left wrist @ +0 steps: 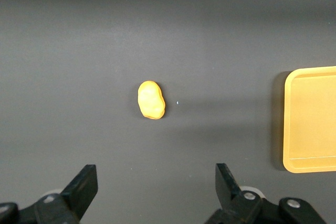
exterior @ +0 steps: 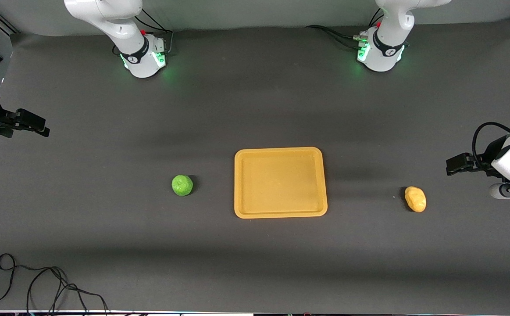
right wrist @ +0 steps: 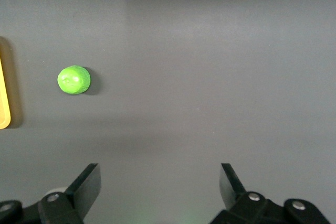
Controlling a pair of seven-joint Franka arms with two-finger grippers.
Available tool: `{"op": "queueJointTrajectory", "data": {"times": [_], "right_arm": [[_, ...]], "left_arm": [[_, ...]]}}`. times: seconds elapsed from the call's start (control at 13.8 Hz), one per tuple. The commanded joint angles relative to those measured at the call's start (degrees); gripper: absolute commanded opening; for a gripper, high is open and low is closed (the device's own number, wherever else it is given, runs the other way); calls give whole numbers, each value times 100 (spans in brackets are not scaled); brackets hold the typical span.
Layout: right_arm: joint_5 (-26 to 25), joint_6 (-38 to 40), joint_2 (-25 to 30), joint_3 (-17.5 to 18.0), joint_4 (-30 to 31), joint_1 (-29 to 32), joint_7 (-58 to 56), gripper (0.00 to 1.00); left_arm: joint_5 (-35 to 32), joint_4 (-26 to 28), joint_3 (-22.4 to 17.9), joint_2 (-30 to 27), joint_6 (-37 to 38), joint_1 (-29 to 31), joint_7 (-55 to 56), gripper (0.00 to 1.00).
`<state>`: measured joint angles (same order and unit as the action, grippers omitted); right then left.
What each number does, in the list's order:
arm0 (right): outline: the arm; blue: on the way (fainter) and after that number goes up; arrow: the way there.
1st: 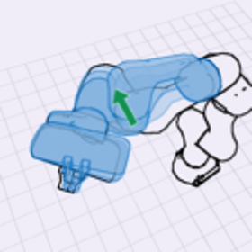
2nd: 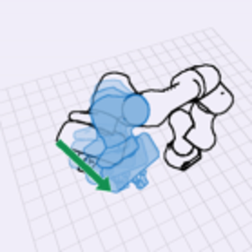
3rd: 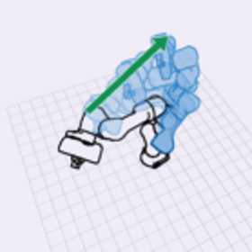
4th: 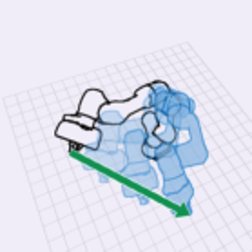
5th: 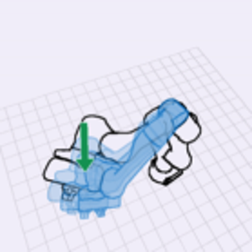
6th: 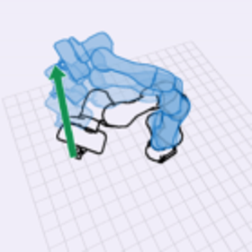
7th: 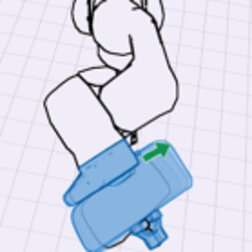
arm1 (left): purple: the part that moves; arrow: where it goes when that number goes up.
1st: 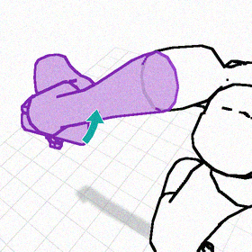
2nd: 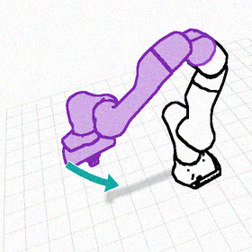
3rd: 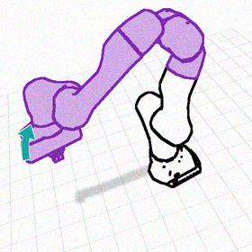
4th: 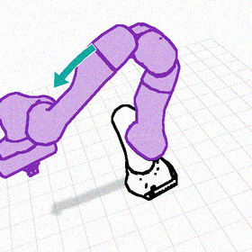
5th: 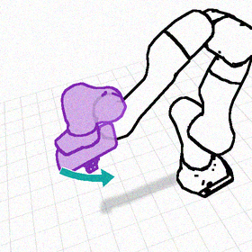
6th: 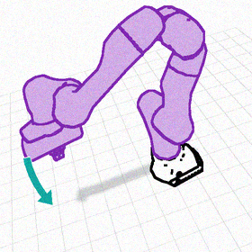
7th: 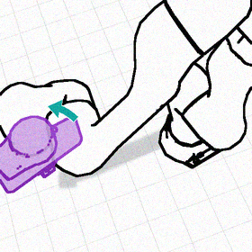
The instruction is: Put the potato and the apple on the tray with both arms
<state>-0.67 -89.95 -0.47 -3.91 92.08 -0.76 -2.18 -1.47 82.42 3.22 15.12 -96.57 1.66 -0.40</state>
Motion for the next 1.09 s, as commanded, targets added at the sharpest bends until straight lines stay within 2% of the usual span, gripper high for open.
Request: {"op": "queueJointTrajectory", "data": {"times": [0.0,0.8,0.87,1.01], "right_arm": [[76,65,-33,-75,-103,-74,-2,100],[76,223,3,-84,-68,-91,-2,100],[76,223,3,-84,-68,-91,-11,100],[76,223,3,-75,-76,-91,-11,100]], "left_arm": [[32,-77,-15,-27,130,10,-118,100],[41,142,-32,34,-2,159,-118,100],[41,387,-32,78,-228,220,-127,100],[41,1089,-32,96,-1140,238,-118,100]]}}
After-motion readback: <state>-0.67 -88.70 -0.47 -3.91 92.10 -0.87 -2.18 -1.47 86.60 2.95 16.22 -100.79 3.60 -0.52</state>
